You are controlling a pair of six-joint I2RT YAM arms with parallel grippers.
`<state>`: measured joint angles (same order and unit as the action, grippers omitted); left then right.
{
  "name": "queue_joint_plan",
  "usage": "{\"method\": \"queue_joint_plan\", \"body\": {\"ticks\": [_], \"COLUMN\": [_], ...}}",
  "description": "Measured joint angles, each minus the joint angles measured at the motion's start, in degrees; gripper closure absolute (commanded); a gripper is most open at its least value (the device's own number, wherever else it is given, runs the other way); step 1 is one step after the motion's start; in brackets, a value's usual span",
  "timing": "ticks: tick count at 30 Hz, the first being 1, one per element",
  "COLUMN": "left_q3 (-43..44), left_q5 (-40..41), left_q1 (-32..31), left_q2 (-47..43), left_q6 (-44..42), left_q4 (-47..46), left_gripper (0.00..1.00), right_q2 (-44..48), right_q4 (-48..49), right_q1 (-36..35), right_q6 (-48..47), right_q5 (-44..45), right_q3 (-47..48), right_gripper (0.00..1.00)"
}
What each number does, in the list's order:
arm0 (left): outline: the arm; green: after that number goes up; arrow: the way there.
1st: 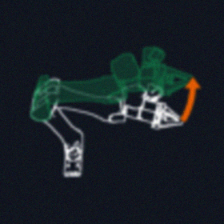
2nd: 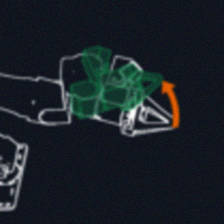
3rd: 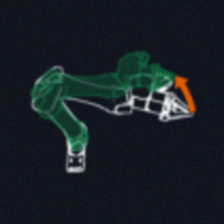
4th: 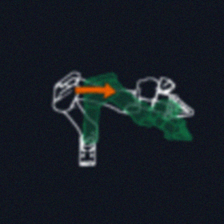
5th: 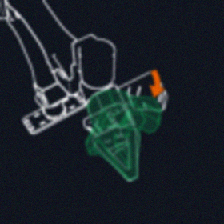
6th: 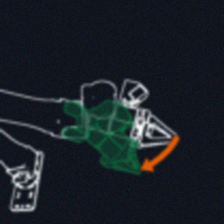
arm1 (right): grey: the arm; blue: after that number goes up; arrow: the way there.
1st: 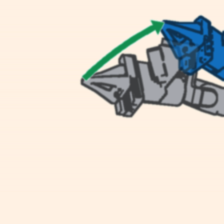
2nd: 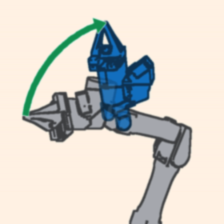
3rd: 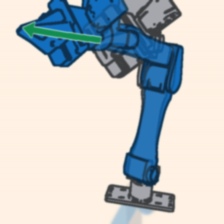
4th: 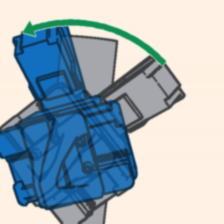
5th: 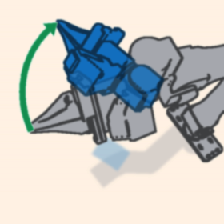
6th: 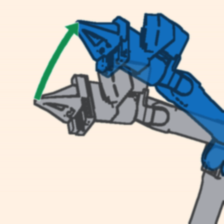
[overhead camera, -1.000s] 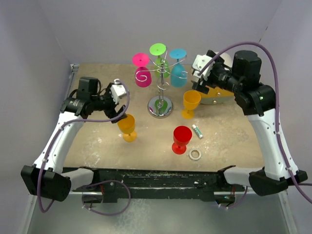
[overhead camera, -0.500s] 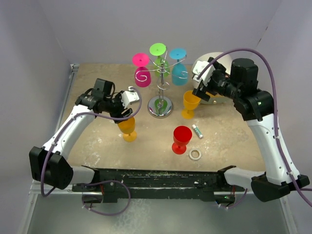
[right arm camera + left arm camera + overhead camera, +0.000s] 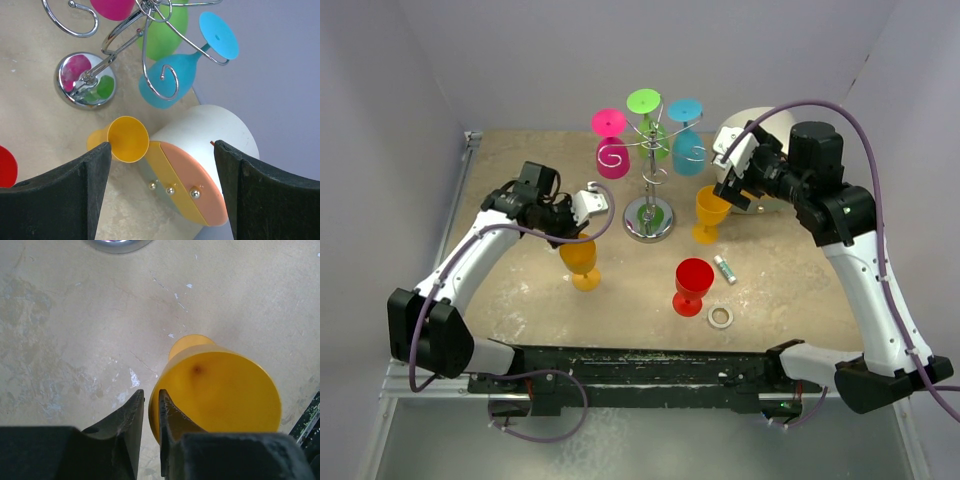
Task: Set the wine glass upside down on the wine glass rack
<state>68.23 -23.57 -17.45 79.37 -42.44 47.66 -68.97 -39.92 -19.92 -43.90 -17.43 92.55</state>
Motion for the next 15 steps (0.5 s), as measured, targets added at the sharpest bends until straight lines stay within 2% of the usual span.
{"method": "queue_joint_plan", "body": {"ticks": [3, 6, 15], "left_q3": [0.0, 0.3, 7.3], "left_q5": [0.0, 0.0, 0.9], "left_q1": [0.0, 0.0, 0.0], "left_q2": [0.1, 0.1, -0.7], "left_q6": [-0.4, -1.1, -2.2], "left_q4": [0.8, 2.3, 10.6], "left_gripper": [0.92, 1.00, 1.00], "right_q2": [0.0, 0.0, 0.0], "right_q4": [0.0, 0.3, 1.7], "right_q1": [0.1, 0.1, 1.3], "right_q6": [0.0, 0.0, 1.0], "right_q5": [0.0, 0.0, -0.3], "right_q3": [0.0, 0.0, 0.0], "right_gripper": [0.14, 0.10, 0.05]}}
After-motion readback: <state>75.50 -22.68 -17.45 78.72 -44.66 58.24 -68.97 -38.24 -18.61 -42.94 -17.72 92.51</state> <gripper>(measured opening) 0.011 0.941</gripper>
